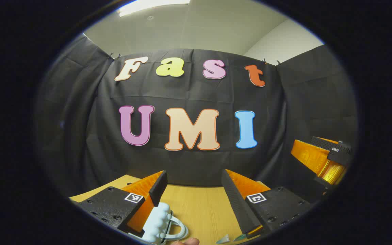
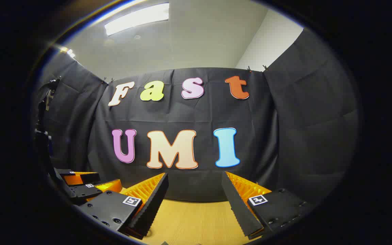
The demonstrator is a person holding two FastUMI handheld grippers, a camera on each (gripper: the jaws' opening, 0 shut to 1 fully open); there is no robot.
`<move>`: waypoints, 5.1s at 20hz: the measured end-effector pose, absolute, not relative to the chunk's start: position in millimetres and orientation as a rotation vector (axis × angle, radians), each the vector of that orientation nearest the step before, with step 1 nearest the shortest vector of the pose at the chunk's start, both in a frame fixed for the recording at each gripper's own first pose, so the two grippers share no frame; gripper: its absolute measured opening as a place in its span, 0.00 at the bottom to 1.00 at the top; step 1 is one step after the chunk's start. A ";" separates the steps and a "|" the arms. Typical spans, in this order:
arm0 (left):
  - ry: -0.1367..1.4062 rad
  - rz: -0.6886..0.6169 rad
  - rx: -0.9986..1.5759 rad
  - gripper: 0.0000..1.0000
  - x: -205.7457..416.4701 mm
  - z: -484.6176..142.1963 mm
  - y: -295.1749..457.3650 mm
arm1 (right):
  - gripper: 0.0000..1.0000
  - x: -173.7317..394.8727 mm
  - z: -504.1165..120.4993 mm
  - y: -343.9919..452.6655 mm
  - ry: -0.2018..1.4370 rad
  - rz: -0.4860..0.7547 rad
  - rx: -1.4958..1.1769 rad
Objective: First open the suitcase, pack the skin care products into it, and then close the suitcase.
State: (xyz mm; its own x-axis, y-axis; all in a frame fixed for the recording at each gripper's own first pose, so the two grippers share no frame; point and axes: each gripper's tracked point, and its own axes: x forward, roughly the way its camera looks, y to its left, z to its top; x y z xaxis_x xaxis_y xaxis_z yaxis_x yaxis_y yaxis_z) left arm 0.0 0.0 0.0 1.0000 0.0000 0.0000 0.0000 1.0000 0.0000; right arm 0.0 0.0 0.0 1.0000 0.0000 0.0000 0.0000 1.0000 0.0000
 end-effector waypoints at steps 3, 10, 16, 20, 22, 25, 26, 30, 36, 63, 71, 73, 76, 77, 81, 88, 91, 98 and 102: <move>0.019 0.029 0.006 0.94 3.5 -10.6 2.5 | 0.98 0.5 -9.0 -0.9 0.016 0.029 -0.019; 0.192 0.129 0.055 0.95 6.1 -87.9 19.3 | 0.98 4.2 -56.3 -16.3 0.110 0.102 -0.005; 0.493 0.094 0.008 0.96 18.5 -198.3 26.5 | 0.98 9.0 -81.2 -41.5 0.199 0.007 -0.007; 0.632 0.059 -0.005 0.95 19.9 -245.3 26.2 | 1.00 8.7 -96.6 -51.2 0.252 -0.055 -0.042; 0.657 0.044 0.024 0.95 22.1 -257.9 25.7 | 0.99 5.7 -102.4 -47.7 0.271 -0.061 -0.062; 0.731 0.037 0.048 0.95 15.8 -287.1 23.6 | 0.99 0.6 -105.6 -36.5 0.283 -0.044 -0.094; 0.765 0.036 0.036 0.95 12.2 -296.2 22.1 | 0.99 -1.0 -106.2 -35.0 0.285 -0.042 -0.105; 0.848 0.041 -0.006 0.93 8.2 -325.0 23.4 | 0.99 -3.3 -110.8 -29.1 0.297 -0.039 -0.102; 0.939 0.054 -0.041 0.58 10.9 -350.0 35.2 | 0.99 -8.1 -115.1 -25.7 0.304 -0.036 -0.088; 0.661 0.068 0.038 0.00 24.7 -127.8 147.4 | 0.98 4.3 -112.9 42.2 0.237 0.120 -0.018; 0.579 0.214 0.154 0.00 16.5 -84.6 264.8 | 0.99 8.6 -115.6 74.7 0.234 0.116 -0.004; 0.568 0.235 0.186 0.00 15.3 -81.5 289.2 | 0.99 11.5 -116.0 84.7 0.235 0.107 0.000; 0.554 0.296 0.205 0.00 14.7 -80.6 332.5 | 0.99 16.4 -115.7 103.0 0.229 0.101 -0.005; 0.546 0.320 0.207 0.00 14.7 -78.9 349.2 | 0.99 17.9 -115.3 110.5 0.226 0.099 -0.008; 0.563 0.335 0.154 0.00 14.2 -92.4 395.8 | 0.99 22.3 -114.4 134.4 0.216 0.088 -0.015; 0.622 0.406 0.064 0.00 6.1 -136.5 474.2 | 0.99 29.4 -120.3 166.8 0.227 0.090 -0.040; 0.658 0.444 0.020 0.00 4.0 -165.6 501.1 | 0.99 31.6 -124.9 178.7 0.237 0.096 -0.056; 0.724 0.503 -0.072 0.00 1.2 -235.3 537.8 | 1.00 37.9 -135.7 186.2 0.268 0.084 -0.079; 0.772 0.529 -0.098 0.00 -6.0 -276.5 551.2 | 1.00 38.7 -145.7 190.2 0.299 0.081 -0.088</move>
State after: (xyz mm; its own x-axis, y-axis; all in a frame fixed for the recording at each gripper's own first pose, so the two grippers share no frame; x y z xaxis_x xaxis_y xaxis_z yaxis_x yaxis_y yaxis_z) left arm -6.0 551.2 -276.5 0.5934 0.4190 -0.6872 -0.4895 0.8656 0.1051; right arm 38.7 190.2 -145.7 0.9526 0.0661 -0.2971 -0.0921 0.9930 -0.0743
